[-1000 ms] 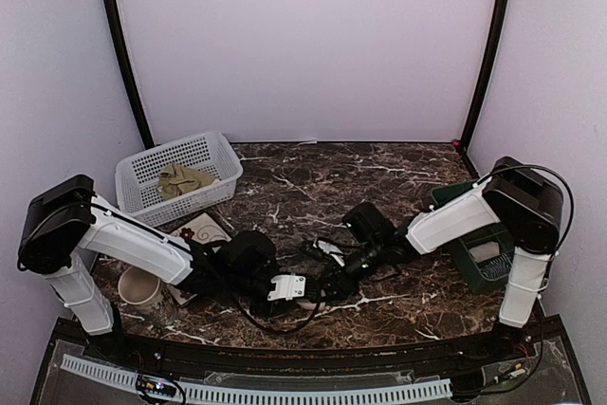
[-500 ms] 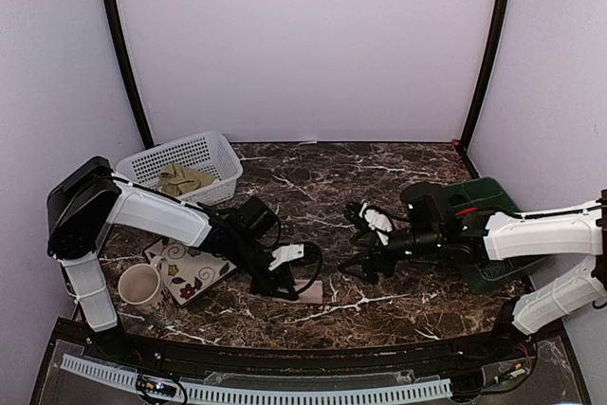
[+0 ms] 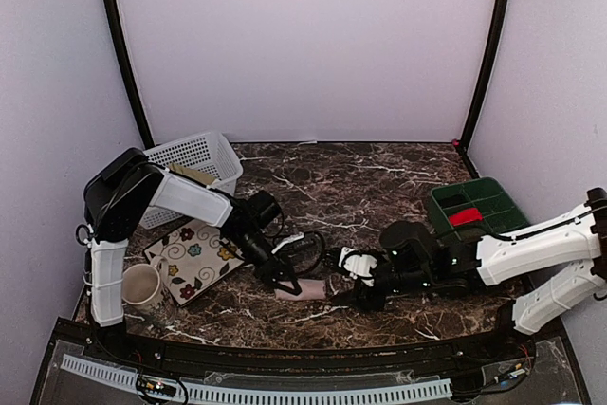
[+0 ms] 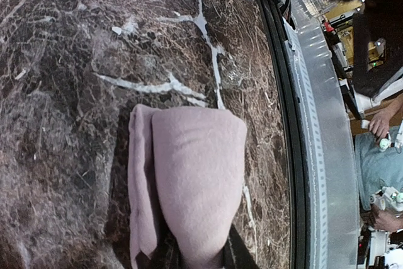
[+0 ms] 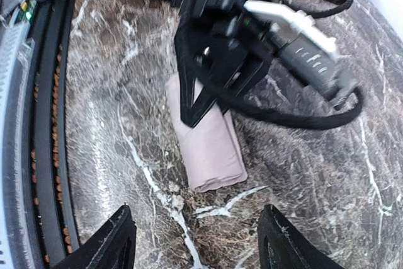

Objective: Roll the underwear
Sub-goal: Roll the underwear at the center of the board.

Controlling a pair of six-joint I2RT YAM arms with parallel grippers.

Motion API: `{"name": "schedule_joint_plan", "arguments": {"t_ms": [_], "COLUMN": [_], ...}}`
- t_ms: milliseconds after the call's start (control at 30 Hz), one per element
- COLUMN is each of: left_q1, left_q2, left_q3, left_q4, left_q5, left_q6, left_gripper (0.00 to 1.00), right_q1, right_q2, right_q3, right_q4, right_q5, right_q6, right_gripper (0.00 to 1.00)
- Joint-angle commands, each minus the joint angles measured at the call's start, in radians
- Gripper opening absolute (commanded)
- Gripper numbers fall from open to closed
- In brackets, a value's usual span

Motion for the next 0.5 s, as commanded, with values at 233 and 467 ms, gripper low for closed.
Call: {"name": "schedule_joint_plan", "arguments": {"t_ms": [233, 467], "left_q1": [0.030, 0.030], "left_q2": [0.069, 0.069], "left_q3": [0.039, 0.031], "left_q4": [-0.108, -0.106], "left_q5": [-0.004, 0.004], "left_q6": [0.015, 0.015], "left_gripper": [0.16, 0.16], "right_q1": [0.075, 0.075], "right_q2": [0.314, 0.417], "right_q3": [0.163, 0.189], "right_q4": [0.131, 0.149], "right_q5": [0.079, 0.108], "right_q6": [-0.175, -0.208], "right_gripper": [0.63, 0.62]}}
